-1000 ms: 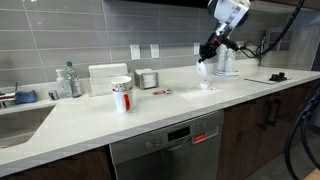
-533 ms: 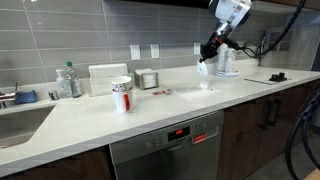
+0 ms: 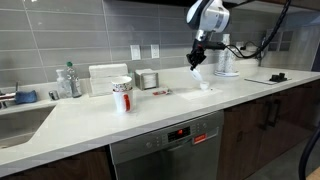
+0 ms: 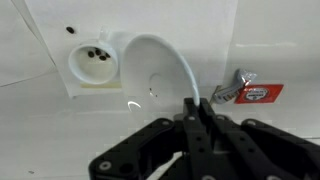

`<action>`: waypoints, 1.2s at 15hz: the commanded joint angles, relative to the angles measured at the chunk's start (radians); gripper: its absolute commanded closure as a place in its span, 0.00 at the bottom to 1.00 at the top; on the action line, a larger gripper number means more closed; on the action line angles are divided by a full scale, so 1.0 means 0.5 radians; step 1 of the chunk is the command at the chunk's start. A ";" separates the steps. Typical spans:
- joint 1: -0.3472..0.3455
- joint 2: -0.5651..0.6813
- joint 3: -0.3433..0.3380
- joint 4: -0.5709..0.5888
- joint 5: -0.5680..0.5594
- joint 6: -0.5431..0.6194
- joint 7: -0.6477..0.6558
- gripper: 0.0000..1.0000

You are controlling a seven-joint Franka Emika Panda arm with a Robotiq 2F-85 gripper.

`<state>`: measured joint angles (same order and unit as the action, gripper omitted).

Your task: Pour the contents of the white plate into the white mug

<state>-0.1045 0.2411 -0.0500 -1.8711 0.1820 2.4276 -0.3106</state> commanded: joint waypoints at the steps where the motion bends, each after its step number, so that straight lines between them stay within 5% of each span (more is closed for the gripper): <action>1: 0.280 -0.024 -0.147 -0.131 -0.559 0.151 0.523 0.98; 3: 0.454 0.022 -0.252 -0.109 -0.891 0.129 0.840 0.98; 6: 0.535 0.103 -0.220 -0.036 -1.365 0.019 1.273 0.98; 11: 0.634 0.218 -0.186 0.029 -1.835 -0.089 1.607 0.98; 12: 0.572 0.164 -0.137 -0.028 -1.707 -0.066 1.547 0.92; 18: 0.626 0.257 -0.157 0.071 -1.853 -0.192 1.614 0.98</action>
<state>0.2106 0.3464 -0.1411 -1.8666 -0.7076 2.3997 0.4772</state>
